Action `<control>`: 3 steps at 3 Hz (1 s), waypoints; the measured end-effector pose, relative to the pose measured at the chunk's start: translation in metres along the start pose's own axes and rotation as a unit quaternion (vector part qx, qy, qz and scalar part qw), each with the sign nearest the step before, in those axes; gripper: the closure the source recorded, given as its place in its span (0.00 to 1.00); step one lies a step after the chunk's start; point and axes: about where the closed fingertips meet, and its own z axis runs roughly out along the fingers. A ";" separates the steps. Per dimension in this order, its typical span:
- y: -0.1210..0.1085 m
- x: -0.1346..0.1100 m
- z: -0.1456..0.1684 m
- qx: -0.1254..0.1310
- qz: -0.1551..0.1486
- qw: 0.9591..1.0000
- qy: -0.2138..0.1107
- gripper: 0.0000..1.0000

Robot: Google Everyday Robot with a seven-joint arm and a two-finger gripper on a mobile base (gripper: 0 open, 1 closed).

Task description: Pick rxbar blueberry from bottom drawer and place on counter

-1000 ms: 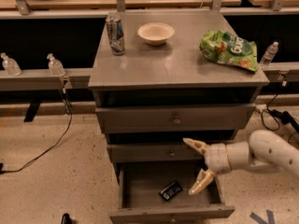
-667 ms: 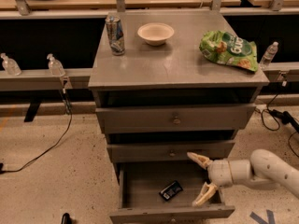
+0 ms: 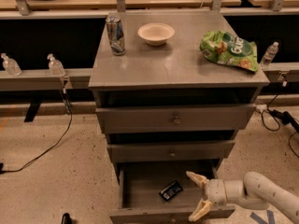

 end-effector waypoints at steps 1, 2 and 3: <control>0.000 0.000 0.000 0.000 0.000 1.000 0.000 0.00; -0.031 0.017 -0.002 0.051 0.003 0.999 0.008 0.00; -0.074 0.039 -0.007 0.122 0.005 0.992 0.019 0.00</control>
Offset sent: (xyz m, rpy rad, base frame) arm 0.0844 -0.0451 -0.0552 -0.0952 -0.0774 -0.3035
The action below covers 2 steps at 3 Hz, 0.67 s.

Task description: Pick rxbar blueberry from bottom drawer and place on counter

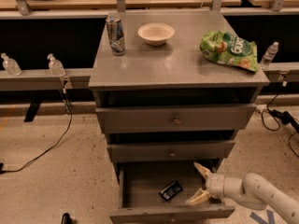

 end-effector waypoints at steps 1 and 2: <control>-0.048 0.031 0.004 0.047 0.019 0.998 0.021 0.00; -0.079 0.071 0.008 0.059 0.055 0.996 0.041 0.13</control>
Offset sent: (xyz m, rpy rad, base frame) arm 0.0863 -0.0845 -0.1370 -0.0744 0.2301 -0.2025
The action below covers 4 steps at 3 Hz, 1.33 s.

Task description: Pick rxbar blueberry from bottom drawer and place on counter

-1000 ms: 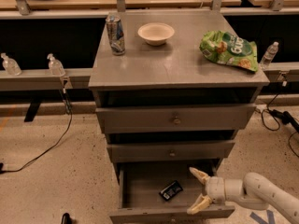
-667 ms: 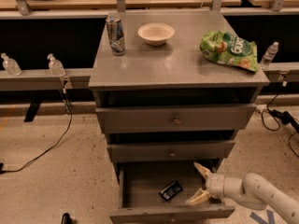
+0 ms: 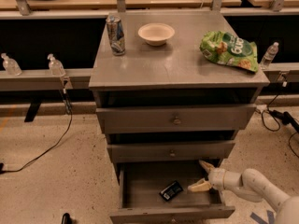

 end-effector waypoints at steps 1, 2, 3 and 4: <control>-0.016 0.037 0.012 -0.007 0.033 0.999 0.033 0.36; -0.025 0.065 0.026 -0.011 0.043 0.997 0.071 0.47; -0.031 0.080 0.037 -0.006 0.028 0.994 0.105 0.34; -0.032 0.084 0.053 -0.024 -0.020 0.993 0.114 0.16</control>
Offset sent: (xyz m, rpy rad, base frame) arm 0.0181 -0.0296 -0.0927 -0.0956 0.1972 -0.0366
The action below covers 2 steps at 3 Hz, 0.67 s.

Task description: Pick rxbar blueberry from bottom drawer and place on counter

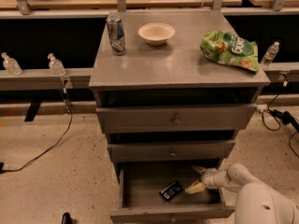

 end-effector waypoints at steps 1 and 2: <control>-0.005 -0.015 0.003 0.002 -0.060 0.998 -0.010 0.00; -0.004 -0.016 0.005 0.001 -0.070 0.997 -0.011 0.00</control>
Offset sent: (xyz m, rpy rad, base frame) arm 0.0094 0.0074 0.0083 -0.0185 -0.0857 0.0662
